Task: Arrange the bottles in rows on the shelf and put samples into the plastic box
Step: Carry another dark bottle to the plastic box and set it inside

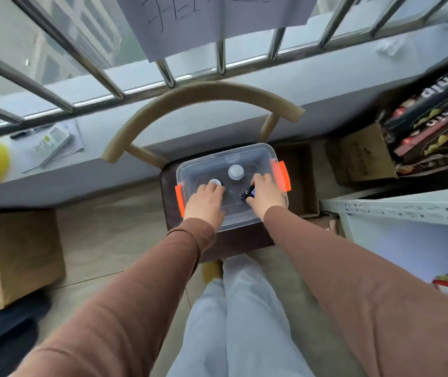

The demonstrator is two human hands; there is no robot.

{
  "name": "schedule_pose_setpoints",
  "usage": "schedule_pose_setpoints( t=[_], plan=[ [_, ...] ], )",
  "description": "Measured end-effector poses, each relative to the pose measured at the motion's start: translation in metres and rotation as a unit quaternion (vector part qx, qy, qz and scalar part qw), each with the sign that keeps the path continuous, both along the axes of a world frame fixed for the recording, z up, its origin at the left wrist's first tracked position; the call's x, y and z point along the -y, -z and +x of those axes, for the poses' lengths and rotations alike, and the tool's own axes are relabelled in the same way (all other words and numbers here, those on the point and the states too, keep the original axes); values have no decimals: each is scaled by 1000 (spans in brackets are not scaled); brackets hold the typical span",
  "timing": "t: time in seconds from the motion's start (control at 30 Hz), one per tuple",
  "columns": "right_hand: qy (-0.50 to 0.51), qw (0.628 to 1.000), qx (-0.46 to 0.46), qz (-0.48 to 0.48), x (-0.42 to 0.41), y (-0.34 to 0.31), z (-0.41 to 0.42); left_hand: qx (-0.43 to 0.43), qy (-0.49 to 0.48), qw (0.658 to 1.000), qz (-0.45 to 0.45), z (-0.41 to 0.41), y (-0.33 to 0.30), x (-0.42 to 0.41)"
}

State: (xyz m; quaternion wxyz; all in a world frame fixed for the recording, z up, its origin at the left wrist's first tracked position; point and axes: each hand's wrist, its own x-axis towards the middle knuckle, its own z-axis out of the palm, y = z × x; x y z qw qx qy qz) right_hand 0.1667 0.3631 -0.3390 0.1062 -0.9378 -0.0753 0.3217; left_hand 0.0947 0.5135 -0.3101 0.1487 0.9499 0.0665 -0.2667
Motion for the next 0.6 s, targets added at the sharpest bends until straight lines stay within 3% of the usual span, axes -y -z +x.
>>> schedule_pose_setpoints(
  t=[0.3, 0.43, 0.6],
  plan=[
    [-12, 1000, -5, -3, -6, 50, 5, -4, -6, 1000, -8, 12, 43, -1],
    [-8, 1000, -4, 0, -3, 41, 0, -1, 0, 1000, -6, 9, 36, -1],
    [24, 996, 60, 58, 13, -2, -13, 26, 11, 1000, -1, 3, 1, 1]
  ],
)
